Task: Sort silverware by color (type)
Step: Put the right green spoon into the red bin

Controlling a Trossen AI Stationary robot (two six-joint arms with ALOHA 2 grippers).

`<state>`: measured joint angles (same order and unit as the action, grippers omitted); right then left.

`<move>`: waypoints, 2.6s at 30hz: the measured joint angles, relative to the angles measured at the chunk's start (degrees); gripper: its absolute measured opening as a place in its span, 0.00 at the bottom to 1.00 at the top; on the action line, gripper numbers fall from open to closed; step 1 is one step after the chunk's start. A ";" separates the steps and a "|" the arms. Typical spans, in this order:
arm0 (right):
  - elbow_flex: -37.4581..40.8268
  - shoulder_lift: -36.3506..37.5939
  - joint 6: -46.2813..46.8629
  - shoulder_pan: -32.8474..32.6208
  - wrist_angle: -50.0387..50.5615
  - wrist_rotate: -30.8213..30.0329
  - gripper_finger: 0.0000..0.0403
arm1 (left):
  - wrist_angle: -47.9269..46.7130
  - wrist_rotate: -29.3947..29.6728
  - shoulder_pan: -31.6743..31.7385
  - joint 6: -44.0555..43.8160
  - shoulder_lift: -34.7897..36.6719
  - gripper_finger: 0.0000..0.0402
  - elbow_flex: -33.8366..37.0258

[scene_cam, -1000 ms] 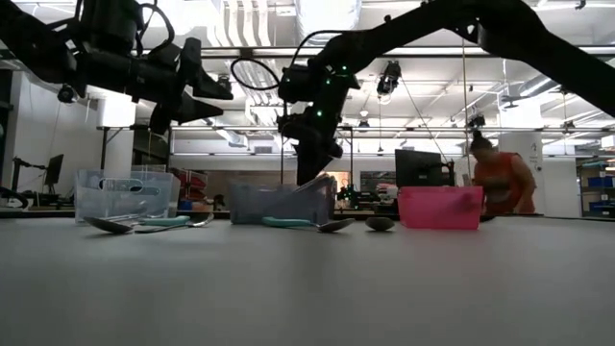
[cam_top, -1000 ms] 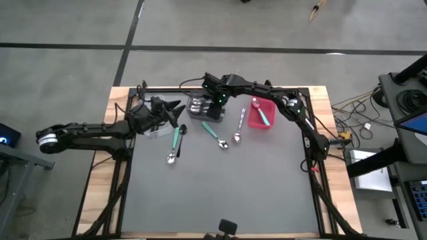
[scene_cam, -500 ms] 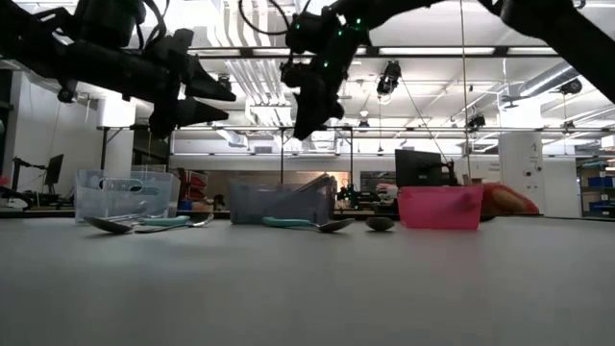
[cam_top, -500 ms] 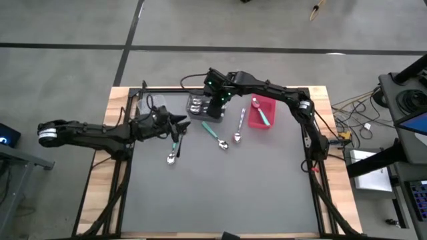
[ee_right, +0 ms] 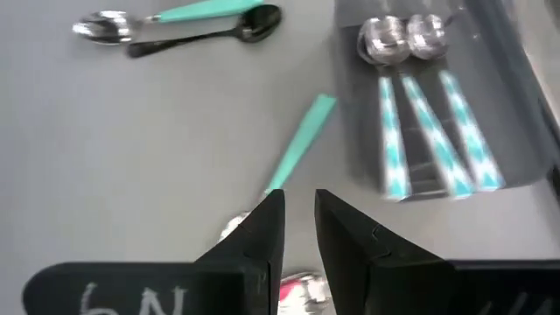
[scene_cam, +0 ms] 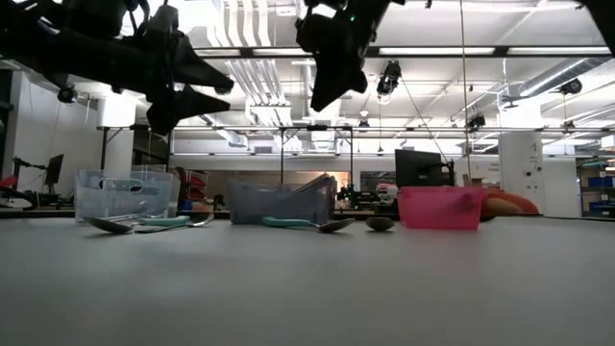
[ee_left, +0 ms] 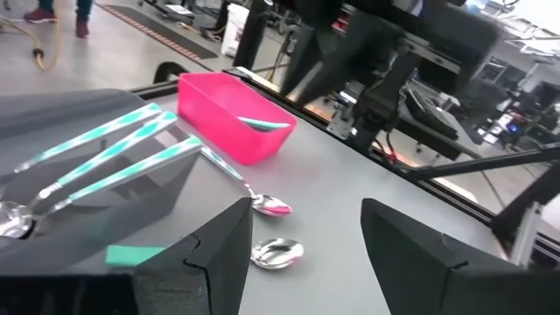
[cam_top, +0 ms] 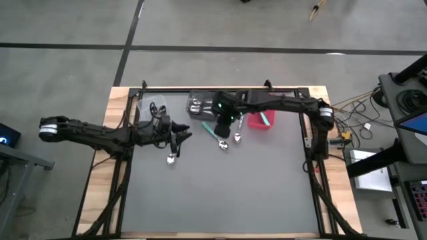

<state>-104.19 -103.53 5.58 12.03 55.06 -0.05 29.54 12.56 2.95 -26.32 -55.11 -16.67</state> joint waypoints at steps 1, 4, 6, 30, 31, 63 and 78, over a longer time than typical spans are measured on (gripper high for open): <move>1.60 0.87 0.94 -0.82 -1.19 0.03 0.14 | -0.02 0.00 -0.30 -0.31 0.00 0.49 0.00; 5.54 2.72 3.86 -3.26 -3.62 0.02 0.14 | 0.37 0.01 -0.97 -2.04 0.00 0.49 0.00; 7.53 3.57 5.50 -4.67 -4.65 -0.01 0.14 | 0.52 0.02 -1.50 -3.23 0.00 0.49 0.00; 12.56 2.16 20.93 -12.01 -4.76 -0.15 0.20 | 6.38 7.27 -19.31 -4.21 -0.22 0.49 -0.02; 12.57 1.70 20.92 -12.20 -5.00 -0.12 0.22 | 6.50 7.84 -19.67 -4.26 -0.22 0.49 -0.02; 12.57 -16.24 21.47 -5.70 -18.53 -13.56 0.46 | 7.72 9.44 -21.35 3.79 0.00 0.49 -0.46; 12.40 -17.56 18.98 -7.26 -18.10 -9.99 0.10 | 7.78 9.34 -21.35 4.87 0.02 0.49 -0.46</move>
<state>-91.78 -121.10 24.56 4.77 36.95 -10.04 37.32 21.90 -18.39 -21.45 -55.09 -17.12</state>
